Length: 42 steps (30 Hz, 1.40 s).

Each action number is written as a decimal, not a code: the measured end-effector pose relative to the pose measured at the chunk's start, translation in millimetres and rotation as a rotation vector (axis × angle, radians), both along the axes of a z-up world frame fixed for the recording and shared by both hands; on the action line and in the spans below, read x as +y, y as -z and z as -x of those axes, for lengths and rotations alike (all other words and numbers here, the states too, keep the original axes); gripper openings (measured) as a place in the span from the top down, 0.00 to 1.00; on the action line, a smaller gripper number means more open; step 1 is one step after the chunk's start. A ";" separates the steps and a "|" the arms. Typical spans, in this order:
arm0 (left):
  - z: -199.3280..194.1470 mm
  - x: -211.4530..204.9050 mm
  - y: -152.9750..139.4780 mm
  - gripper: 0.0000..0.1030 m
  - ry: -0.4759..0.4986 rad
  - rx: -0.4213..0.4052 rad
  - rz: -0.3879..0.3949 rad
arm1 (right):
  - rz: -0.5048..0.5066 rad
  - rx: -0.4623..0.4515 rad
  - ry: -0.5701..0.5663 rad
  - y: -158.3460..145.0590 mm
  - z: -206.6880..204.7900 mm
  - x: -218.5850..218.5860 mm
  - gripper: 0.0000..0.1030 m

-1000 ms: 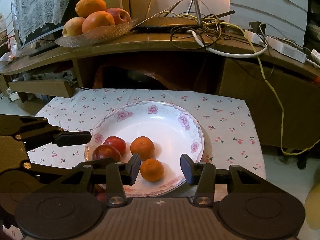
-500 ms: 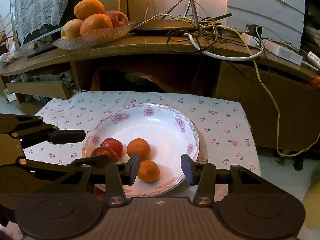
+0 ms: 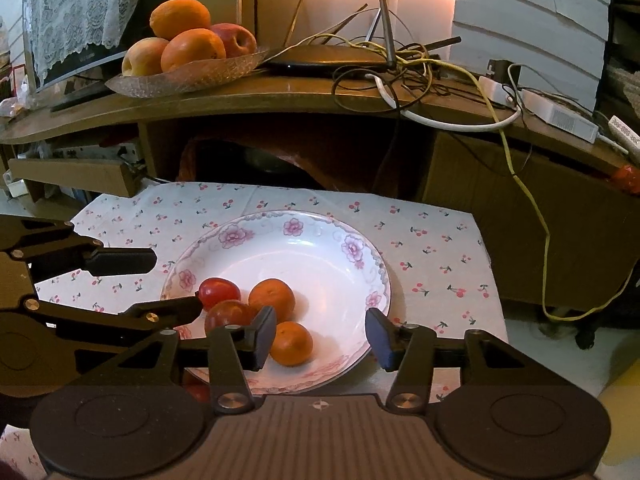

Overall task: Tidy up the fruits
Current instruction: 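Open the left tool to set the apple in the plate while the right tool releases the tangerine, then withdraw both open tools from the plate toward the remaining fruit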

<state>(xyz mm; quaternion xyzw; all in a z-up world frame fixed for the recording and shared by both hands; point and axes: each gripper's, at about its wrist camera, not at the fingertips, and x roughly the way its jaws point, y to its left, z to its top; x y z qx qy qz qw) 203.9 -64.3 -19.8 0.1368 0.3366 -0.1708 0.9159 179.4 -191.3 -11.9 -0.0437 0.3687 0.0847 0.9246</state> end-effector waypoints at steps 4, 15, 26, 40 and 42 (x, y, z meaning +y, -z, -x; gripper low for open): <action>1.1 1.2 -0.9 0.49 -0.002 -0.003 0.000 | 0.010 0.000 0.004 -1.1 1.0 0.2 0.49; 8.6 10.7 -5.5 0.49 -0.001 -0.010 -0.007 | 0.037 -0.009 -0.001 -5.1 6.3 4.9 0.46; 19.9 28.5 -5.2 0.49 -0.011 -0.005 -0.024 | 0.075 -0.016 -0.029 -7.9 15.9 17.0 0.46; 30.1 41.8 -5.6 0.49 -0.008 0.002 -0.032 | 0.123 -0.010 -0.065 -8.1 26.2 34.7 0.45; 31.5 42.7 -6.2 0.49 -0.007 0.000 -0.031 | 0.125 -0.010 -0.066 -8.5 26.8 35.9 0.45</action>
